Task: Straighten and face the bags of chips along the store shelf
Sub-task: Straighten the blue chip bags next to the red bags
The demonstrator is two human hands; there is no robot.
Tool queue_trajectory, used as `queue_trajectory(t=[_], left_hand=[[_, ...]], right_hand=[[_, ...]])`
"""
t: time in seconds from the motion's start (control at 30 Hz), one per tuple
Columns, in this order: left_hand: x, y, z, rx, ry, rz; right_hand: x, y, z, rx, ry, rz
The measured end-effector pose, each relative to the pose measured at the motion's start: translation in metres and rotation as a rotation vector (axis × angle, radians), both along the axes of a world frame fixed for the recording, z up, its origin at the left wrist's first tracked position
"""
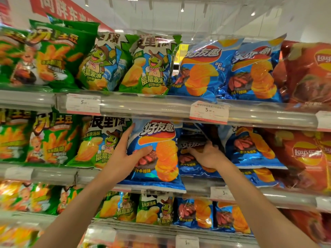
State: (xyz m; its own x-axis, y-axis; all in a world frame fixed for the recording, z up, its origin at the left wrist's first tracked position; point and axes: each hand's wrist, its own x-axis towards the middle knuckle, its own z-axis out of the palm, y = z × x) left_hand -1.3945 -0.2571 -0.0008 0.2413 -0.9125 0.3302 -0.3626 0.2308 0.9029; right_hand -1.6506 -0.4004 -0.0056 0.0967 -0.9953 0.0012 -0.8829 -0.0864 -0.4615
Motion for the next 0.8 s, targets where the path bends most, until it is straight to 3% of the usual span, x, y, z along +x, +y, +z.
queue_trajectory(t=[0.17, 0.3, 0.6, 0.8], left_hand=[[0.005, 0.000, -0.003, -0.001, 0.004, 0.003], [0.008, 0.000, -0.005, -0.002, 0.004, 0.000], [0.010, -0.003, -0.003, -0.007, 0.027, -0.018], [0.010, -0.004, -0.003, 0.010, 0.025, -0.022]], right_hand=[[0.001, -0.006, -0.008, 0.002, -0.104, 0.016], [-0.002, 0.002, -0.017, -0.226, -0.283, 0.024], [0.017, 0.007, -0.013, -0.654, -0.466, 0.074], [0.016, -0.017, -0.029, -0.436, -0.378, 0.006]])
